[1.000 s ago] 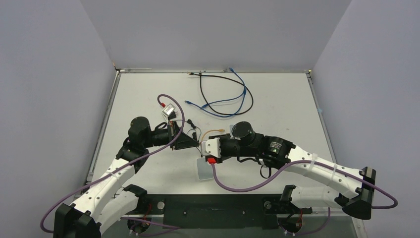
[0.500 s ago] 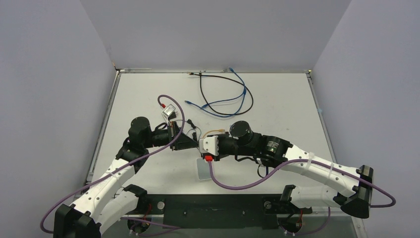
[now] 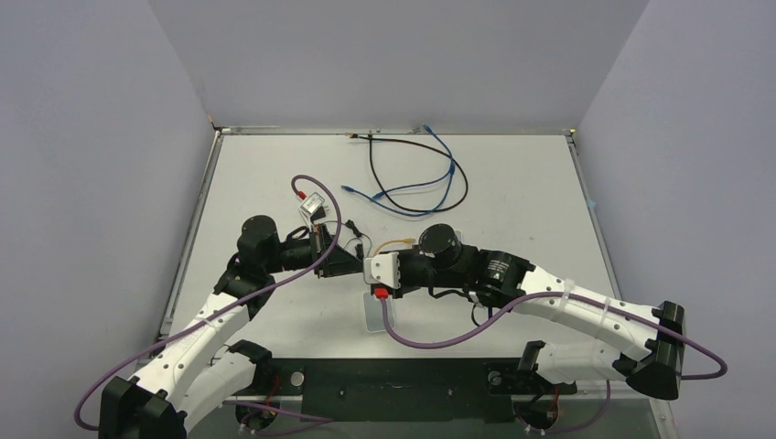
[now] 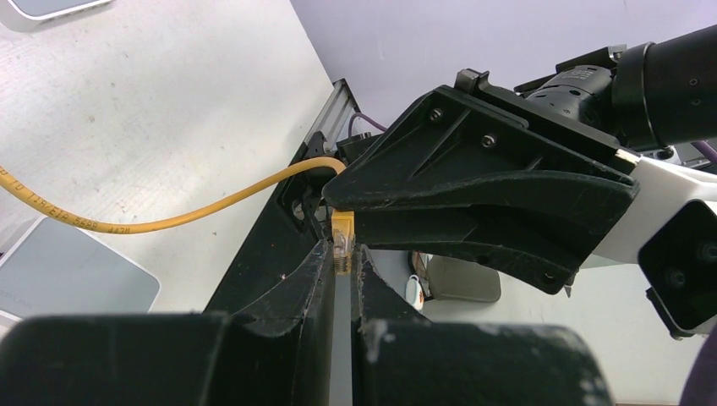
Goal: Insert the plug into the switch port
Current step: Pick up the connector from the center of the board.
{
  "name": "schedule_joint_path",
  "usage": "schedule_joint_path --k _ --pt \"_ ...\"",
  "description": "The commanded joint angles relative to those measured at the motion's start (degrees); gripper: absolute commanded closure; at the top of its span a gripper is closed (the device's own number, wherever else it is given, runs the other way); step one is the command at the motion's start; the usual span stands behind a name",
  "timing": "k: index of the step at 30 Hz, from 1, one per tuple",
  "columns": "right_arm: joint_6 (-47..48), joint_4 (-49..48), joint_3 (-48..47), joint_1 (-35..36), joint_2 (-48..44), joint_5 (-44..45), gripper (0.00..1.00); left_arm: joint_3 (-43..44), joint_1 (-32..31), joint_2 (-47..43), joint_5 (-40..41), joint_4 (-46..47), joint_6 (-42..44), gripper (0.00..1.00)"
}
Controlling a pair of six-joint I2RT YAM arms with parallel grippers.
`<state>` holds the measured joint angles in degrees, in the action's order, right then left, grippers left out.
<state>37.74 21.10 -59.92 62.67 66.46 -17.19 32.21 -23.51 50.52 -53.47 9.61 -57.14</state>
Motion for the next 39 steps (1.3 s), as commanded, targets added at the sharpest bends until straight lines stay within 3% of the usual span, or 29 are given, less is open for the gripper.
schedule_joint_path --k 1,9,12,14,16,19,23,31,39 --pt "-0.6 -1.8 -1.4 0.6 0.6 0.0 0.77 1.6 0.3 -0.9 -1.0 1.2 1.1 1.00" --pt "-0.5 -1.7 -1.5 0.8 0.6 0.6 0.86 1.5 0.3 -0.6 -1.1 1.3 1.2 1.00" --pt "-0.4 -1.7 -1.5 0.8 0.6 1.4 0.98 1.5 0.3 -0.4 -1.1 1.4 1.2 1.00" --pt "-0.4 -1.7 -1.4 0.8 0.6 2.2 1.00 1.4 0.3 -0.3 -1.0 1.4 1.1 1.00" --pt "-0.5 -1.7 -1.4 0.8 0.6 2.8 1.00 1.3 0.3 -0.2 -1.0 1.5 1.2 0.94" --pt "-0.9 -1.8 -1.5 0.8 0.1 5.1 1.00 1.3 0.3 -0.1 -0.9 1.8 1.2 0.72" --pt "-0.1 -2.0 -1.2 0.5 -2.7 11.4 1.00 1.5 0.4 -0.7 0.0 1.4 1.4 0.55" --pt "3.6 -2.9 -2.4 -2.6 -9.5 24.1 1.00 1.1 0.7 -0.9 1.5 -0.1 2.5 0.49" --pt "15.7 -2.3 -3.9 -4.6 -14.2 42.2 1.00 0.1 0.9 0.3 1.6 0.0 3.1 0.49"
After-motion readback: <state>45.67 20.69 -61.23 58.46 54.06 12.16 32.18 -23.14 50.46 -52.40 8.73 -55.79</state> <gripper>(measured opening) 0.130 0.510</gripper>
